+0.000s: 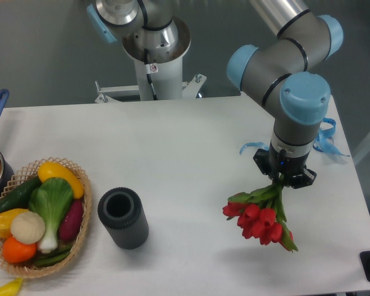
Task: Insert the flowers into the vase
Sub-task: 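Lift the red tulip bunch held in the gripper slightly, then carry the tulips toward the black vase and raise stems above it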
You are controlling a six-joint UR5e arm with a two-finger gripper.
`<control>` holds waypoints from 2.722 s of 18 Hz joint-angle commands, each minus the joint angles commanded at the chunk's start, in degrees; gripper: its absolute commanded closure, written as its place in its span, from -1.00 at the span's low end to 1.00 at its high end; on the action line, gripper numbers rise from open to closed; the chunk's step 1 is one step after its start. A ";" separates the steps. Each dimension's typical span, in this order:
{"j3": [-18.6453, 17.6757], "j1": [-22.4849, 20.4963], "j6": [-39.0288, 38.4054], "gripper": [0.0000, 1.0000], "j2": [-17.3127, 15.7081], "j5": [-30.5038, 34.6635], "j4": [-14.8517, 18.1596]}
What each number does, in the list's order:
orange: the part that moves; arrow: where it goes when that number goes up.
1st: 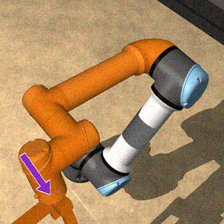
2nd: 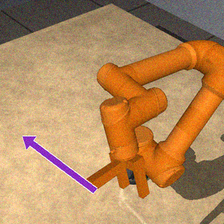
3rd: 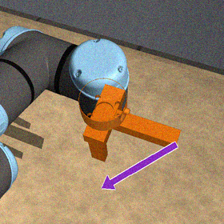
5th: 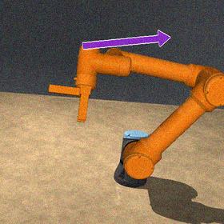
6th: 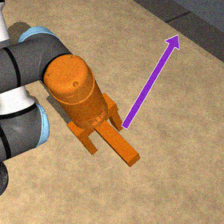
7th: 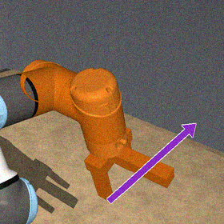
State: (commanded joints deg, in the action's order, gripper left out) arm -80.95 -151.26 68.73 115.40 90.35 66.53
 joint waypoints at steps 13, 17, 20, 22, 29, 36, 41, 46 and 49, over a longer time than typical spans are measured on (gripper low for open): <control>0.35 2.46 -2.99 1.00 1.23 -0.18 -1.31; 0.00 5.01 -6.31 1.00 1.67 -3.15 -7.81; 0.00 6.59 -8.78 1.00 1.67 -7.10 -10.63; -0.09 7.20 -9.58 1.00 1.41 -10.53 -11.34; -0.35 7.12 -12.92 1.00 0.44 -28.54 -17.23; -0.35 6.94 -13.18 1.00 -0.44 -44.55 -17.31; -0.44 7.29 -13.36 1.00 -0.53 -51.93 -18.63; -0.44 7.21 -13.36 1.00 -1.67 -59.22 -20.21; -0.88 6.68 -13.36 1.00 -2.11 -63.62 -20.21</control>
State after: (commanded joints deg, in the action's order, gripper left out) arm -81.82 -144.58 55.37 113.29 26.73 46.32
